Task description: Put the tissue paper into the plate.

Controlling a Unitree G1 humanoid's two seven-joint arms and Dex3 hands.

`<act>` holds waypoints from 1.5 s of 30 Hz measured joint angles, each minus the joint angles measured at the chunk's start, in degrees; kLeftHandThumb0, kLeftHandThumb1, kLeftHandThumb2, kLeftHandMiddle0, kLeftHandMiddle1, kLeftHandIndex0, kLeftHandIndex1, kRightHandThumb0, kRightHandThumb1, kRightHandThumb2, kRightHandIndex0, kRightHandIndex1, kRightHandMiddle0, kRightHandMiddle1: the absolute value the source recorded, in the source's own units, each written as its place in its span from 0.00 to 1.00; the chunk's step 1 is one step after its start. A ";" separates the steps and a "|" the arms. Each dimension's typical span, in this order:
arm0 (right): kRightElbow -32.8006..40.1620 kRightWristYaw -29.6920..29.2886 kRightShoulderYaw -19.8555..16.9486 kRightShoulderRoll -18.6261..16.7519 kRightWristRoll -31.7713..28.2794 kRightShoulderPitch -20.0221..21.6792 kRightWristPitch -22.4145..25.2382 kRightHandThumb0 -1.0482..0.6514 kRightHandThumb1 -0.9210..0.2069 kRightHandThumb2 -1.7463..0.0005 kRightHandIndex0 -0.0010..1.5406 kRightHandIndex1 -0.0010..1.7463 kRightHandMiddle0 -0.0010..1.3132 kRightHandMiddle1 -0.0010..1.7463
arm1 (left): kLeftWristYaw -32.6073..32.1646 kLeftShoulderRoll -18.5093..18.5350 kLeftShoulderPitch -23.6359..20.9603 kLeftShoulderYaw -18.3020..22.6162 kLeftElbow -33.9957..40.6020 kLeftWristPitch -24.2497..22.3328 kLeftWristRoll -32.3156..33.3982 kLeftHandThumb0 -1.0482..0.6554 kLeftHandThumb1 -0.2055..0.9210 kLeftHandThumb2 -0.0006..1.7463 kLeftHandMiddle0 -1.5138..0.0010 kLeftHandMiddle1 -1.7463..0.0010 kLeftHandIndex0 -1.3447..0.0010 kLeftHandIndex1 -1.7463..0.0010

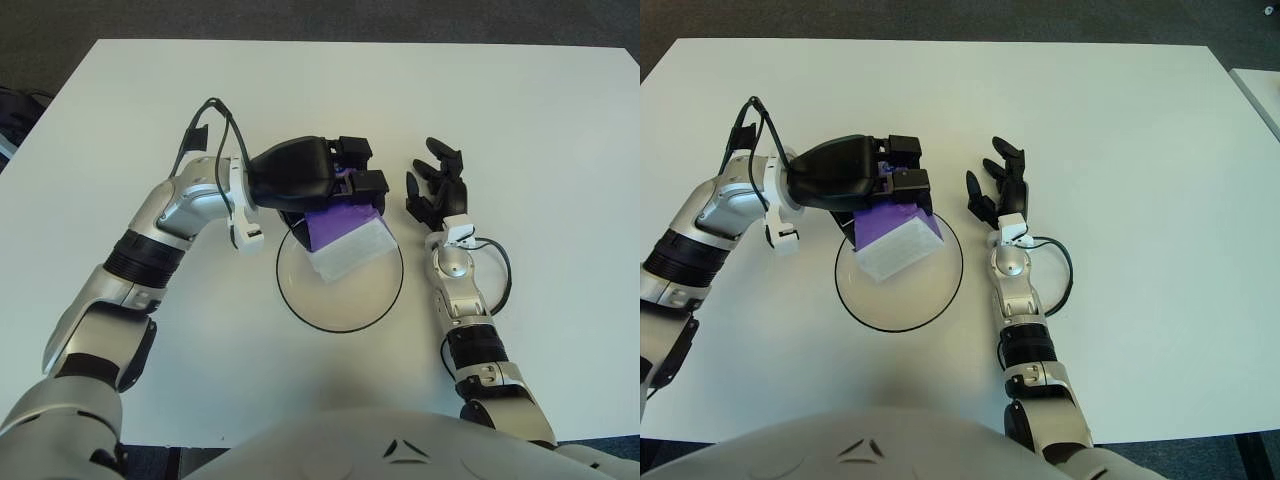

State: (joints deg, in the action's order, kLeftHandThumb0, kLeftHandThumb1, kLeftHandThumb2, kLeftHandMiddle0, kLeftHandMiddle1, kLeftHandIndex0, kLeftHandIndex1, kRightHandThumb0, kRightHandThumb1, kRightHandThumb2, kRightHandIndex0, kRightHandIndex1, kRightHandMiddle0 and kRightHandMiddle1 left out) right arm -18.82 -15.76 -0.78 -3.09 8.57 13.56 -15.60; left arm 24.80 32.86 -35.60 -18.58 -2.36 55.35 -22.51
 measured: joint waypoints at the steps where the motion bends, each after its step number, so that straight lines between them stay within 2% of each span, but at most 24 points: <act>1: 0.00 -0.01 0.00 0.02 0.01 0.00 0.02 0.30 0.06 0.68 0.18 0.31 0.00 0.44 | 0.23 0.05 0.19 0.00 0.31 -0.13 0.00 0.36 0.54 0.69 0.29 0.00 0.60 0.00; 19: -0.16 -0.56 0.15 0.06 0.78 0.14 0.14 0.29 0.05 0.68 0.18 0.31 0.00 0.43 | 1.51 0.78 2.77 0.49 2.54 -0.87 1.61 0.36 0.56 0.67 0.30 0.00 0.61 0.00; 27: -0.15 -0.54 0.14 -0.05 1.14 0.13 0.23 0.29 0.04 0.69 0.18 0.31 0.00 0.45 | -2.48 -1.83 3.94 2.83 1.93 2.02 -0.52 0.36 0.57 0.66 0.41 0.00 0.62 0.00; 28: -0.14 -0.53 0.14 -0.06 1.13 0.13 0.26 0.29 0.04 0.69 0.18 0.31 0.00 0.45 | -2.88 -1.99 3.98 2.93 1.78 2.39 -0.72 0.45 0.51 0.70 0.47 0.00 0.61 0.04; 30: -0.12 -0.49 0.14 -0.08 1.13 0.13 0.27 0.29 0.04 0.69 0.18 0.31 0.00 0.45 | -3.32 -2.26 4.09 3.01 1.38 2.92 -0.77 0.53 0.47 0.72 0.52 0.00 0.60 0.08; 33: -0.10 -0.49 0.13 -0.19 1.13 0.13 0.29 0.29 0.04 0.69 0.18 0.31 0.00 0.45 | -3.56 -2.45 4.34 3.00 0.58 3.54 -0.77 0.58 0.52 0.68 0.58 0.00 0.64 0.13; 35: -0.10 -0.50 0.12 -0.25 1.12 0.12 0.29 0.29 0.04 0.69 0.18 0.31 0.00 0.45 | -3.55 -2.40 4.43 2.96 0.02 3.83 -0.77 0.60 0.65 0.57 0.66 0.00 0.71 0.14; 36: -0.09 -0.50 0.11 -0.30 1.12 0.12 0.29 0.29 0.04 0.70 0.18 0.32 0.00 0.45 | -3.48 -2.27 4.44 2.88 -0.24 3.89 -0.76 0.55 0.66 0.55 0.71 0.05 0.76 0.17; 38: -0.09 -0.50 0.09 -0.34 1.12 0.12 0.30 0.28 0.03 0.70 0.18 0.32 0.00 0.45 | -3.06 -1.82 4.40 2.63 -0.50 3.94 -0.76 0.43 0.68 0.50 0.81 0.24 0.89 0.28; 40: -0.07 -0.54 0.07 -0.39 1.13 0.12 0.30 0.27 0.01 0.72 0.18 0.32 0.00 0.44 | -1.52 -0.65 4.13 1.97 -0.58 3.82 -0.76 0.37 0.73 0.45 0.85 0.39 0.94 0.37; 42: -0.05 -0.55 0.07 -0.46 1.13 0.12 0.31 0.27 0.01 0.72 0.18 0.33 0.00 0.45 | 0.31 0.60 3.74 1.22 -0.56 3.60 -0.76 0.32 0.78 0.41 0.88 0.49 0.97 0.42; 45: 0.03 -0.59 0.07 -0.53 1.16 0.11 0.47 0.26 0.00 0.73 0.18 0.33 0.00 0.46 | 2.44 2.05 3.33 0.56 -0.31 2.80 -0.87 0.25 0.92 0.27 0.88 0.71 0.99 0.55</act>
State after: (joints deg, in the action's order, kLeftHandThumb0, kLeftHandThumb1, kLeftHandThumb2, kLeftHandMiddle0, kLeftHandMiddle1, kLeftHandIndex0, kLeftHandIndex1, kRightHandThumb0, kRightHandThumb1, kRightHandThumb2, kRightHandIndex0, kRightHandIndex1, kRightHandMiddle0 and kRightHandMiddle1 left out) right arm -18.79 -16.35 -0.71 -3.61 9.73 13.67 -15.13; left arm 27.24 34.91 -32.27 -18.01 -2.67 58.15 -23.38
